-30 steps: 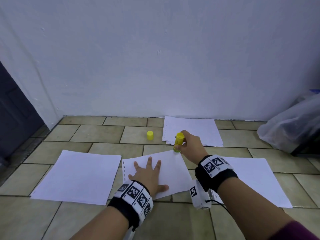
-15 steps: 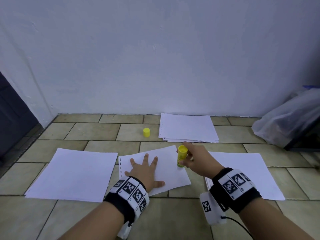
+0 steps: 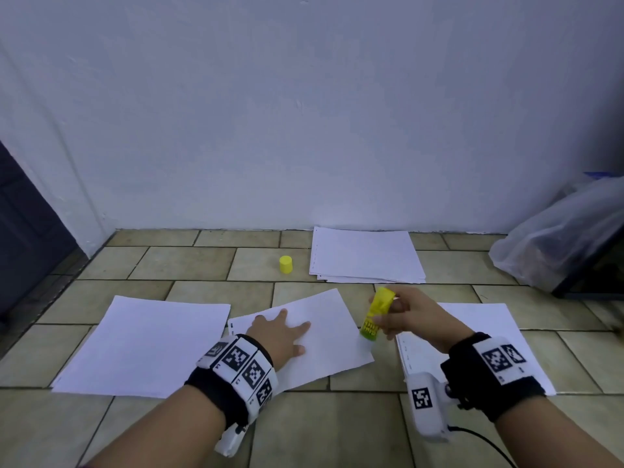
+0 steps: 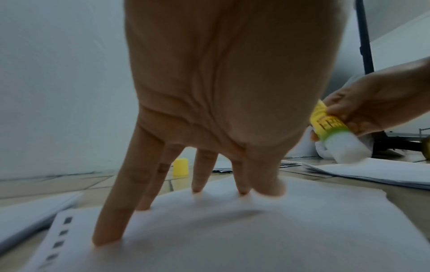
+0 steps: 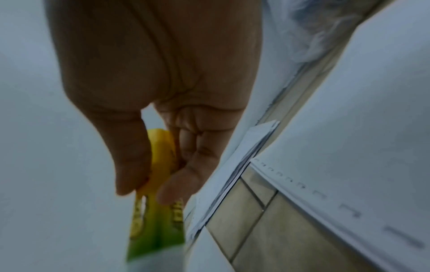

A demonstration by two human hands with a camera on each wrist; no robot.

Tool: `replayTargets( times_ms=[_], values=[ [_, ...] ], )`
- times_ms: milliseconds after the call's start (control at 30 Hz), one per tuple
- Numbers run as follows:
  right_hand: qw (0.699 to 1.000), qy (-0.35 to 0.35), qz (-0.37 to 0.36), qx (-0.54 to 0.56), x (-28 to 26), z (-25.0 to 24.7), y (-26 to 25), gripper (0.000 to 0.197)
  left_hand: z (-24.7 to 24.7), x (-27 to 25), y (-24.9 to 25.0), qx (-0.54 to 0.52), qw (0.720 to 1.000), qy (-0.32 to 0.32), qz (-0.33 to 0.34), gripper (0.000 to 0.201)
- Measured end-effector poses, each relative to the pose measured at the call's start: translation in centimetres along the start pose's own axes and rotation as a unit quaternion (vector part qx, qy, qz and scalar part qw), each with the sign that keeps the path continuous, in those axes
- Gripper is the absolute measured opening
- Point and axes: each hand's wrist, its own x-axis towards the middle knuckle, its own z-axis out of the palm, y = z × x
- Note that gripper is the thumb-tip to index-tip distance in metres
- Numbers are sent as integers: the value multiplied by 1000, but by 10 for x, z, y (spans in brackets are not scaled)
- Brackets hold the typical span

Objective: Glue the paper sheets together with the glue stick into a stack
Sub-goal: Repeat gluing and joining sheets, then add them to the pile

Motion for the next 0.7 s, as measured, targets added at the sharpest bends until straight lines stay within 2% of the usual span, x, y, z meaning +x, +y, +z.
replayTargets(
  times_ms=[67, 167, 267, 367, 467, 567, 700],
  values=[
    [992, 43, 22, 116, 2, -2, -2, 3, 0, -2, -2, 23, 1000, -2, 1, 58],
    [957, 97, 62, 267, 8, -2, -1, 9, 0, -6, 2, 45, 999, 11, -8, 68],
    [939, 124, 74, 312, 13, 1, 0, 8, -2, -13, 11, 79, 994, 70, -9, 69],
    [939, 148, 75, 300, 20, 5, 0, 6, 1, -10, 11, 38, 992, 111, 54, 70],
    [952, 176, 58, 245, 28, 12, -3, 7, 6, -5, 5, -35, 989, 85, 112, 78],
    [968, 209, 22, 136, 38, 20, -7, 14, 7, -3, 2, -30, 989, 100, 102, 79],
    [974, 225, -24, -1, 54, 35, -17, 23, 7, 5, 0, -16, 988, 122, 88, 83]
  ],
)
